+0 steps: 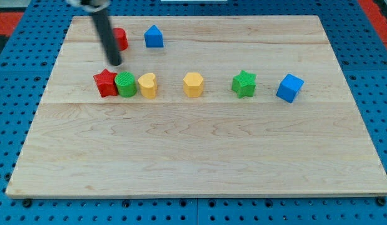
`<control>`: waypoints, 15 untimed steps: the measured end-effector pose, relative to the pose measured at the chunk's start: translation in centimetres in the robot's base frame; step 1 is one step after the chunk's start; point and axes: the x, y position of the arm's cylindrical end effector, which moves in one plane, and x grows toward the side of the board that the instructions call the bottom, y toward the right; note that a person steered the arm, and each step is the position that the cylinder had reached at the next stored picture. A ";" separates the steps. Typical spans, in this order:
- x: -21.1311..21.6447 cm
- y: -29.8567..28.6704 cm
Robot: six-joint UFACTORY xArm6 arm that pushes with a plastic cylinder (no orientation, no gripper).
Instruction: Slide the blue triangle to the left side of the red star
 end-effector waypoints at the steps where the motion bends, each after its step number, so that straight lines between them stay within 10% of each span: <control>1: -4.3 9.6; 6: -0.5 -7.3; 15: 6.0 -13.8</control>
